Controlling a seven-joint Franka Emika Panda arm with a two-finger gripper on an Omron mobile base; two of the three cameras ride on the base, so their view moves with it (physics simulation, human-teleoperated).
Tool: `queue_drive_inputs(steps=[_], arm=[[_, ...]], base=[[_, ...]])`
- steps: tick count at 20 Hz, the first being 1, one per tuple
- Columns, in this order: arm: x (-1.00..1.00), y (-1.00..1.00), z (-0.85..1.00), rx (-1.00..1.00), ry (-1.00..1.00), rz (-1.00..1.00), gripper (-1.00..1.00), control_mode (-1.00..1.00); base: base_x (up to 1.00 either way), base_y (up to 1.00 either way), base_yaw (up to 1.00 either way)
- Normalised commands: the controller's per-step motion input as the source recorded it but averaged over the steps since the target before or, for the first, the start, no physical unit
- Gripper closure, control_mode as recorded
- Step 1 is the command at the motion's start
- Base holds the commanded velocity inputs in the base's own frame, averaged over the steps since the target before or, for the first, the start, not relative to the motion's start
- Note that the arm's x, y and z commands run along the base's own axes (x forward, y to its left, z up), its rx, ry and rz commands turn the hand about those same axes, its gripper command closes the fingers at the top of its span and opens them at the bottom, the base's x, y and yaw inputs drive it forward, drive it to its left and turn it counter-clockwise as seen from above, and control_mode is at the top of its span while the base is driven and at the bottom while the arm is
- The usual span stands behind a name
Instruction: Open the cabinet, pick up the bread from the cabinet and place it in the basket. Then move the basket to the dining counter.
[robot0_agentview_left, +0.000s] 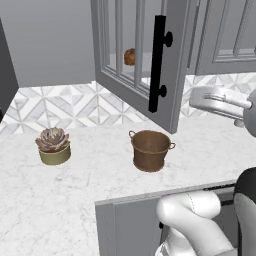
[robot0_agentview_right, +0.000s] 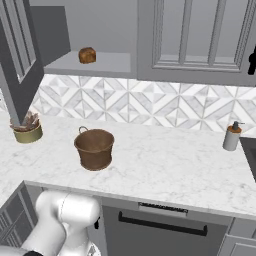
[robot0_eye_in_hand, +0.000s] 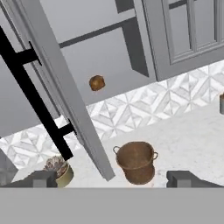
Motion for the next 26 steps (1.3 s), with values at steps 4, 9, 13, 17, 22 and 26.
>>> queue_drive_inputs(steps=[4, 9, 13, 17, 22, 26], arm=[[-0.11, -0.94, 0.0, 0.41, 0.0, 0.29, -1.0, -1.0], [0.38, -0.75, 0.0, 0.65, 0.22, 0.22, -1.0, -1.0], [0.78, 0.05, -0.05, 0.5, 0.54, 0.26, -1.0, -1.0], [0.81, 0.34, -0.24, 0.42, 0.62, 0.19, -1.0, -1.0], [0.88, 0.27, -0.22, 0.46, 0.53, 0.13, -1.0, -1.0], [0.52, 0.33, -0.08, 0.43, 0.25, 0.07, -1.0, -1.0]], base=[[0.0, 0.0, 0.0], [0.0, 0.0, 0.0], [0.0, 0.0, 0.0], [0.0, 0.0, 0.0], [0.0, 0.0, 0.0], [0.0, 0.0, 0.0]])
